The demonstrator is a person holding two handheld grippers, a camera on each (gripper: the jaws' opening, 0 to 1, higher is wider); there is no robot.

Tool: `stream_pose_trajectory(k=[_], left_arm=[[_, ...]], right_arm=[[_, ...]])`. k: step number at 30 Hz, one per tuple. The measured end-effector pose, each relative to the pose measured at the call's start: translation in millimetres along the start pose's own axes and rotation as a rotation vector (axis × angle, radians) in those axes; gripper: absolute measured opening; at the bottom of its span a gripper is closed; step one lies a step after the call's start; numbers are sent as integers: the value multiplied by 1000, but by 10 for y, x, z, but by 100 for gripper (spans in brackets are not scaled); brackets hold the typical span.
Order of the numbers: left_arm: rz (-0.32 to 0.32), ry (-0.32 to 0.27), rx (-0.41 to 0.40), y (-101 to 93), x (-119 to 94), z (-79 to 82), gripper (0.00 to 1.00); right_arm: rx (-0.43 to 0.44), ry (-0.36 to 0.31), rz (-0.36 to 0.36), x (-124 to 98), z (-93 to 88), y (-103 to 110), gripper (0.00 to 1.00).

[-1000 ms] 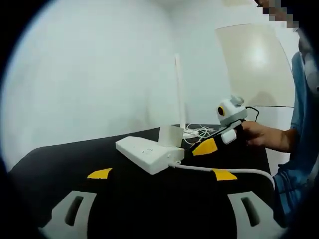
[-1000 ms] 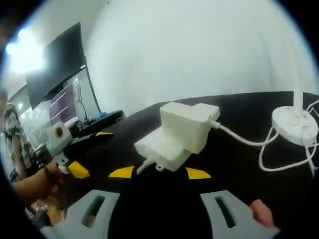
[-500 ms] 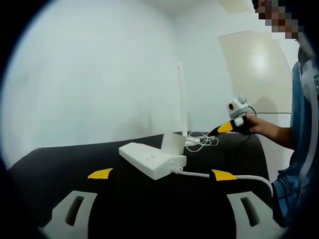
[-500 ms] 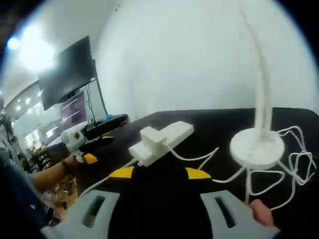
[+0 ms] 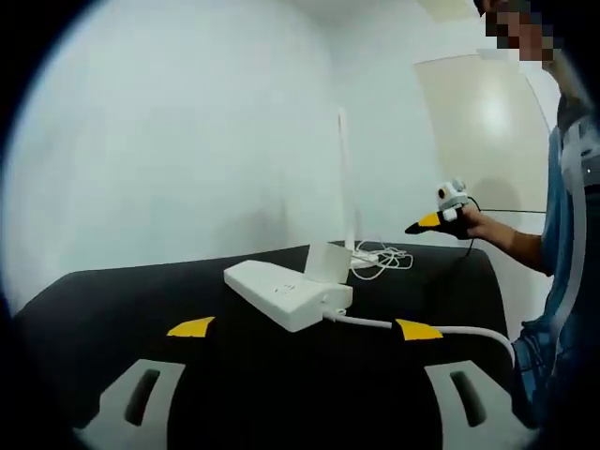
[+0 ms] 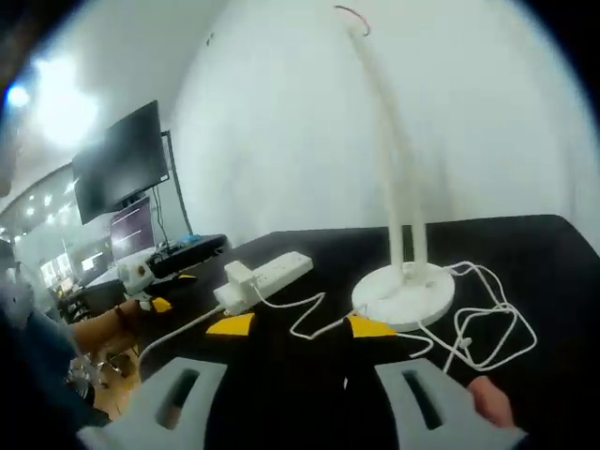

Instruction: Insert the desk lamp plug into the socket, turn on the power strip switch, turn on the lamp switch, then turn off the lamp switch, turn off the power strip switch, and remove the plug from the socket.

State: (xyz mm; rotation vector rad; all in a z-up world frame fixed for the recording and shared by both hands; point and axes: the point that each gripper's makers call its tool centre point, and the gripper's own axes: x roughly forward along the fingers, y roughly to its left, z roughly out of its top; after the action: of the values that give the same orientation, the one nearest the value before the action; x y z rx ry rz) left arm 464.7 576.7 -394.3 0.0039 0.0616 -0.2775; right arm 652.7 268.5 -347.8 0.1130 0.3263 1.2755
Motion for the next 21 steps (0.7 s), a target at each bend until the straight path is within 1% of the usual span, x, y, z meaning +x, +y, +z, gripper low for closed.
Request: stream_pose_trajectory(k=[5,7,8,10,11,12,13,14,15,16,17,18,19,20,21], left_arm=[[22,-21,-11,17,-5,36,72],[30,-40,-17,12,-4,65,72],[28,-60,-37,-6,1,100,72],[-6,-108,-93,-95,-6,199,72],[-15,-154,-108,-103,-17,280,72],[-6,-196,-117,-80,-36,353,74],[2,-256,-125,-64,-59,450,76],[31,-325,-131,5,-104,545,77],[38,-388,-131,29,-138,635,80],[38,-446,-143,41,-172,711,83],[45,-489,-162,70,-203,762,86],[54,-507,-163,92,-217,782,88],[62,-509,-166,108,-224,775,88],[58,-498,-169,107,-213,765,87],[65,-467,-176,110,-176,717,87]], right_arm=[[14,-7,11,15,-11,-143,36],[14,-6,16,25,1,-187,36],[16,-6,19,31,11,-213,36],[24,-8,28,44,35,-248,36],[28,-11,35,50,50,-260,36],[33,-14,42,58,69,-282,36],[36,-16,45,65,83,-297,36],[38,-18,47,73,97,-310,36],[40,-19,50,80,111,-324,36],[39,-20,52,87,124,-334,36],[39,-22,52,94,139,-346,36],[38,-24,53,103,154,-359,36],[38,-25,54,109,164,-367,36],[39,-26,57,119,179,-377,36],[38,-26,59,130,194,-387,36]])
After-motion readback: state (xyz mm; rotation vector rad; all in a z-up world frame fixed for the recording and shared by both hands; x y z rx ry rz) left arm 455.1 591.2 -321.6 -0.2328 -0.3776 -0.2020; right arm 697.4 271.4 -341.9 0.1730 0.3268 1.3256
